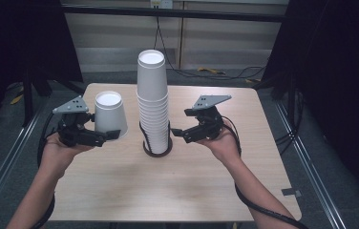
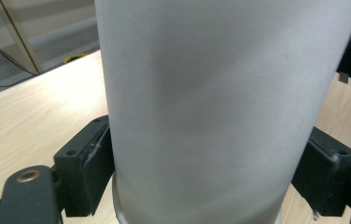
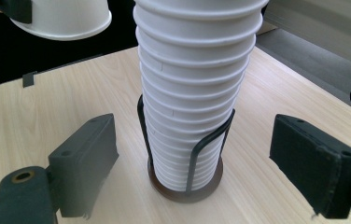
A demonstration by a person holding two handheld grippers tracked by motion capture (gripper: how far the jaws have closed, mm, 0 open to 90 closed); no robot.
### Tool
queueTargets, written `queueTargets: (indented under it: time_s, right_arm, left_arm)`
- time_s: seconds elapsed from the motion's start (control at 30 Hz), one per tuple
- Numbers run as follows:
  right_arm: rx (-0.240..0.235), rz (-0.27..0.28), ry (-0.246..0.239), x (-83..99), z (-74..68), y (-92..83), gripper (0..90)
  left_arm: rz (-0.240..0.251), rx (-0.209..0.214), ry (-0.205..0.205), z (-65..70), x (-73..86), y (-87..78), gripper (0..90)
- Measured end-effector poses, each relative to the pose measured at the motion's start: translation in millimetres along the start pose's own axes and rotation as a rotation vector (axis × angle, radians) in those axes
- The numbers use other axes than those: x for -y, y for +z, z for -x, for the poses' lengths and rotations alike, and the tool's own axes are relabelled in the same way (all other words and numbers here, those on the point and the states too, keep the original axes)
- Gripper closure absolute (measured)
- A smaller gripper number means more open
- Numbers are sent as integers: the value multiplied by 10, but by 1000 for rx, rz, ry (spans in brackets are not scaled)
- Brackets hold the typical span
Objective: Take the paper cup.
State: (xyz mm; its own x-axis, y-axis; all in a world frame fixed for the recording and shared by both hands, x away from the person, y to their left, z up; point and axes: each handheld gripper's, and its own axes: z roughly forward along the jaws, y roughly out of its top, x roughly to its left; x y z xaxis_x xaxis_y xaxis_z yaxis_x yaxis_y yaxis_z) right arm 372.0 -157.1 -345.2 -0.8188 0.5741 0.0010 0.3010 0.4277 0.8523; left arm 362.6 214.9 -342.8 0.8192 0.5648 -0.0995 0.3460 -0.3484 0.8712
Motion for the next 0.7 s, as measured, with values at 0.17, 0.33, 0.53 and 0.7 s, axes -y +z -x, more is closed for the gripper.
queueTargets:
  time_s: [0.17, 0.33, 0.53, 0.7]
  right_arm:
    - [-20, 3, -4, 47, 2, -23, 144]
    - [-24, -9, -15, 109, -7, -45, 141]
    - [-35, -27, -25, 185, -9, -72, 140]
    - [-39, -33, -23, 235, -2, -84, 140]
  left_arm:
    - [-18, 24, 5, 60, 78, 71, 170]
    - [-44, 38, 21, 138, 126, 140, 171]
    - [-55, 69, 31, 245, 168, 203, 171]
    - [-70, 95, 45, 323, 177, 263, 171]
